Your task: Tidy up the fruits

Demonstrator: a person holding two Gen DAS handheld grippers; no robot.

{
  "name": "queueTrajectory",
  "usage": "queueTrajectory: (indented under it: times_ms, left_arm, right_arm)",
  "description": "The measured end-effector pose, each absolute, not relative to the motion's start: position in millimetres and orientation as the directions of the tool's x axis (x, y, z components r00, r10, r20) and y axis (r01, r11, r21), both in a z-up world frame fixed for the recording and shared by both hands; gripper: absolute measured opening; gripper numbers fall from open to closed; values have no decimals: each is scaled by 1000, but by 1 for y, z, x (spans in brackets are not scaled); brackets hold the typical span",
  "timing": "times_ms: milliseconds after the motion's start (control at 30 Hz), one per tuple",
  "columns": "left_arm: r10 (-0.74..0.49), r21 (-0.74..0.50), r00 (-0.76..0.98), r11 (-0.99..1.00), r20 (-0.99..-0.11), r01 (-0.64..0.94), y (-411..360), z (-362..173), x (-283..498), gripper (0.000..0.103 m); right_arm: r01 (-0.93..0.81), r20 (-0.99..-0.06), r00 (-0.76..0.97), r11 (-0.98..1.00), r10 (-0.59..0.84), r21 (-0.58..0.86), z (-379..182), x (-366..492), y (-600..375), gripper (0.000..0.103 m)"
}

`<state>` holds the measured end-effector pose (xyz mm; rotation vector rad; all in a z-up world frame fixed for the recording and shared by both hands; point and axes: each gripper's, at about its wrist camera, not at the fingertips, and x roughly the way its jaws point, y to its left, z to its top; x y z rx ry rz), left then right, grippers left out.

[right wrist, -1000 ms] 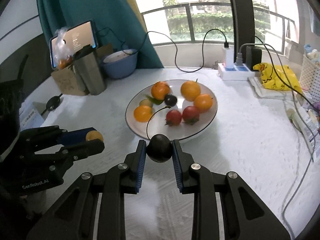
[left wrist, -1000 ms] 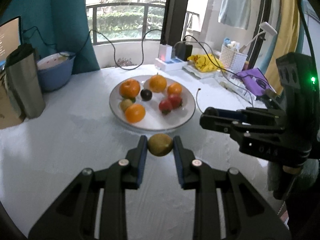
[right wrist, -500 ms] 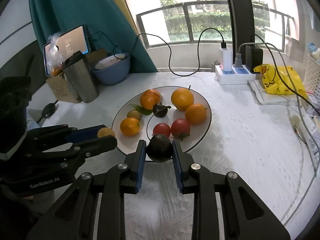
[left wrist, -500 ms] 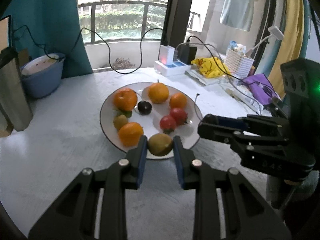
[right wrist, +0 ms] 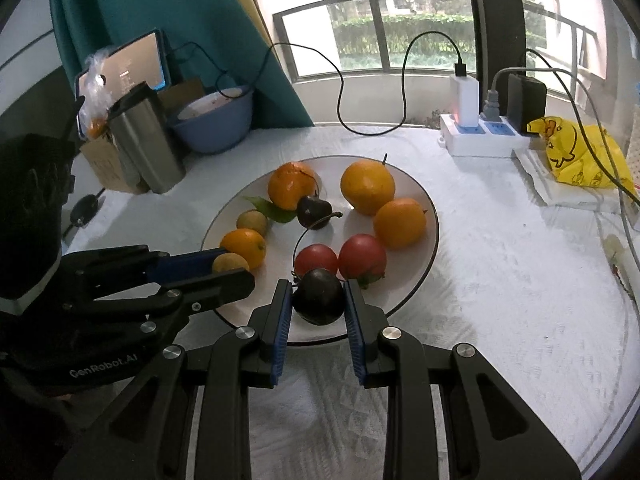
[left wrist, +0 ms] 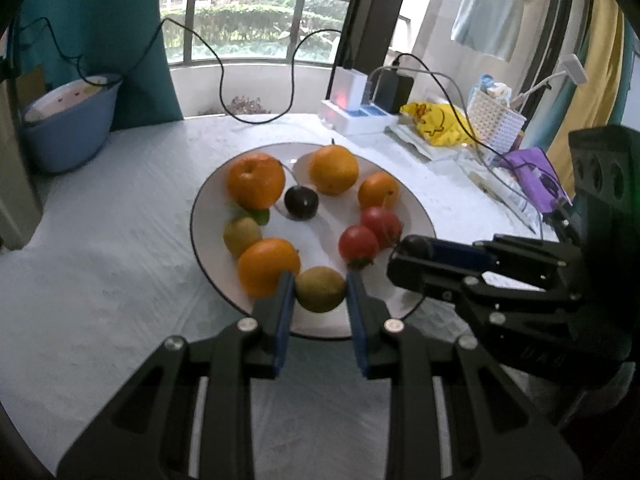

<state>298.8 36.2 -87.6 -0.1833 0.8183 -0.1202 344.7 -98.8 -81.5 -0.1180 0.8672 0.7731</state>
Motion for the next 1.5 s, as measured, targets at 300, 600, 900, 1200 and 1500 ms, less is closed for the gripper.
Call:
queueTrajectory:
  times_ms: [300,600,900,1200,1500]
  left_arm:
    - [-168,-207,671,978,-722,22,36,-87,298,28]
    - [-149,-200,688,980,-710,6,38,-77,280,34]
    - [-133,-192,709,981,-693,-4,41,-63,250,38]
    - [-116,-191,735,982,-668,-18,43,-49,213,39]
    - [-101,-172,752,985,-651,-17,37,-44,169,39]
  right_arm:
    - [-646,-733,409,740,543,187,-81,343,-96,29]
    - [-638,-724,439,752,531,165,-68,329,-98,36]
    - [-649,-710,456,747,536,146,-52,301,-97,36]
    - [-660,-699,475,742,534,118,-36,266,-99,36]
    - [-663,-688,493,742,533,99,-26,230,-104,36]
